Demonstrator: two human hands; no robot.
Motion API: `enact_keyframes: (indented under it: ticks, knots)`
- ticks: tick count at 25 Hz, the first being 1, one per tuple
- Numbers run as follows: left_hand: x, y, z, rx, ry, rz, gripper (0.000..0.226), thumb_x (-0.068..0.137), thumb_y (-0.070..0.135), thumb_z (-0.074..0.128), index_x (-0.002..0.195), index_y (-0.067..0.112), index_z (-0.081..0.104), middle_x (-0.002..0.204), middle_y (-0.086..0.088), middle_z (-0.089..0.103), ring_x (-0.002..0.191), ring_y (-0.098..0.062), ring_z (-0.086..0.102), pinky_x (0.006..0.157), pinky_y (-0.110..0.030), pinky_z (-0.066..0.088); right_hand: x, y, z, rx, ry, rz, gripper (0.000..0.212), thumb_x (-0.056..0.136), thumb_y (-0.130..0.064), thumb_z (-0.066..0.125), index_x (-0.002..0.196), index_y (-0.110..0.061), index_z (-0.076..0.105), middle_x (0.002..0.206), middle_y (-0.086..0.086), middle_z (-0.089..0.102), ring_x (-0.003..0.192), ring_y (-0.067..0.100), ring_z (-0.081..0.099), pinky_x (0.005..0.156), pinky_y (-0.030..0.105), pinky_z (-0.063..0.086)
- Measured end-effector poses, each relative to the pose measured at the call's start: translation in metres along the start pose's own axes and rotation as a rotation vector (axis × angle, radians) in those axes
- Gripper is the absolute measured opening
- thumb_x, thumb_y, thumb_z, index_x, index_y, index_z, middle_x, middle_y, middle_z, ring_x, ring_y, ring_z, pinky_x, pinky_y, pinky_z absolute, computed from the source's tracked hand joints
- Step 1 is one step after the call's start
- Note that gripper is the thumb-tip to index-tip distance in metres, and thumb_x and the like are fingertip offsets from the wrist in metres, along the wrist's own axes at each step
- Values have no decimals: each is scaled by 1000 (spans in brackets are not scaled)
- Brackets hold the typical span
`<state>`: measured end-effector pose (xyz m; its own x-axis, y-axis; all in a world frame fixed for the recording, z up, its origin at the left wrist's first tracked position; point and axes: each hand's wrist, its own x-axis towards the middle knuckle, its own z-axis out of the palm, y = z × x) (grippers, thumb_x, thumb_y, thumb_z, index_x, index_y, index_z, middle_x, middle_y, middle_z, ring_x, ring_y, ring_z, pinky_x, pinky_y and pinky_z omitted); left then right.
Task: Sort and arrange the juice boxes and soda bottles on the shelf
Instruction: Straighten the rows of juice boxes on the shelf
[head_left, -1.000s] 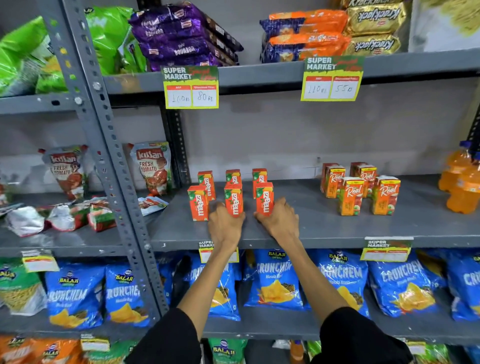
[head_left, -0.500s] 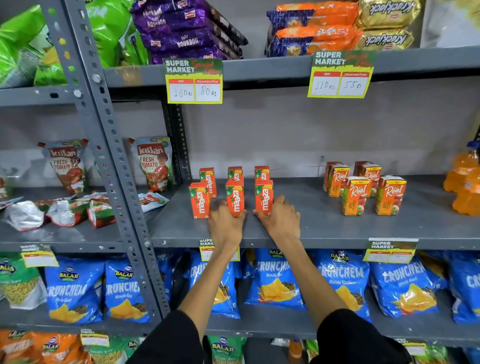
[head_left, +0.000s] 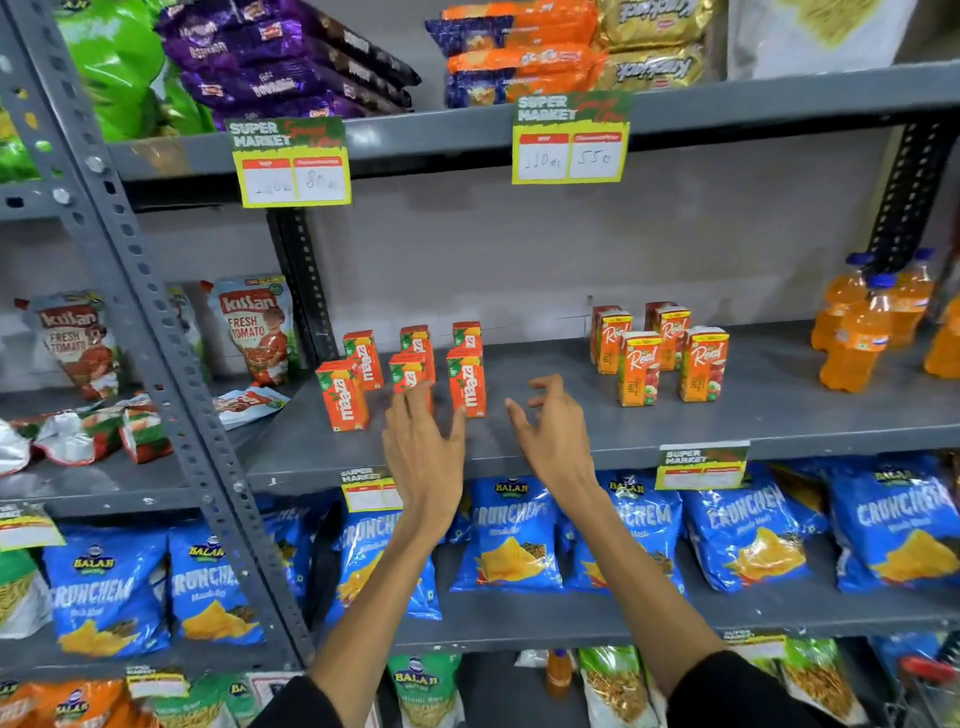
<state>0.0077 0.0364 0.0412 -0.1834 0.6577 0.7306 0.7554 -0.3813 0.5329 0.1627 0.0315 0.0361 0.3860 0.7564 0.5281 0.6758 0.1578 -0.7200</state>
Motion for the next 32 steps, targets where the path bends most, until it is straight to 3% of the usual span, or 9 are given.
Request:
enact_keyframes:
  ticks: [4, 7, 9, 12, 14, 16, 19, 25, 32]
  knots:
    - [-35, 69, 35, -182, -90, 53, 23, 91, 29, 71, 110, 17, 64, 109, -1, 67, 100, -24, 63, 86, -41, 53, 17, 42, -75, 107, 131, 10, 31, 93, -30, 66, 117, -15, 53, 102, 4, 68, 90, 22, 68, 80, 40, 57]
    - [-57, 123, 70, -264, -185, -12, 22, 91, 29, 71, 108, 18, 65, 106, 0, 70, 97, -23, 66, 80, -40, 55, 35, 86, -130, 81, 234, 34, 28, 91, -23, 66, 114, -12, 54, 105, 7, 66, 92, 26, 67, 82, 37, 53]
    - [-65, 154, 92, -296, -236, -77, 29, 89, 30, 74, 113, 17, 62, 107, -2, 71, 98, -24, 67, 79, -42, 56, 49, 114, -157, 29, 257, 82, 38, 88, -21, 69, 118, -7, 50, 117, 14, 57, 104, 34, 61, 89, 43, 51]
    - [-64, 185, 118, -268, -291, -175, 56, 85, 33, 78, 130, 13, 52, 116, -9, 70, 106, -30, 66, 84, -46, 56, 70, 143, -175, -86, 155, 212, 69, 78, -26, 82, 128, 0, 42, 128, 24, 47, 116, 44, 52, 96, 48, 48]
    - [-58, 198, 134, -191, -339, -224, 72, 82, 38, 80, 138, 9, 44, 118, -14, 69, 110, -33, 65, 89, -48, 55, 77, 153, -177, -134, 67, 240, 87, 71, -36, 87, 132, 3, 39, 131, 25, 47, 121, 43, 49, 99, 48, 45]
    - [-54, 205, 147, -112, -349, -250, 74, 79, 41, 82, 134, 7, 44, 114, -14, 71, 108, -34, 67, 92, -50, 54, 82, 158, -174, -121, 8, 238, 91, 69, -41, 88, 131, 3, 37, 129, 24, 50, 121, 42, 51, 100, 47, 47]
    - [-53, 215, 160, 8, -323, -243, 65, 77, 46, 83, 118, 9, 49, 109, -12, 72, 104, -33, 69, 89, -46, 54, 89, 165, -173, -116, -55, 204, 79, 72, -42, 86, 122, -2, 39, 120, 21, 57, 113, 38, 60, 94, 48, 53]
    - [-50, 216, 167, 120, -291, -220, 58, 82, 47, 78, 116, 8, 54, 112, -14, 71, 105, -31, 66, 90, -43, 50, 92, 169, -172, -141, -64, 159, 61, 77, -38, 83, 111, -9, 41, 110, 16, 62, 101, 33, 66, 80, 41, 56]
    - [-53, 210, 166, 100, -277, -213, 58, 81, 50, 78, 115, 9, 55, 112, -11, 72, 106, -29, 67, 92, -45, 52, 89, 171, -169, -250, -100, 118, 59, 82, -46, 77, 114, -10, 42, 115, 16, 64, 105, 34, 67, 84, 45, 58]
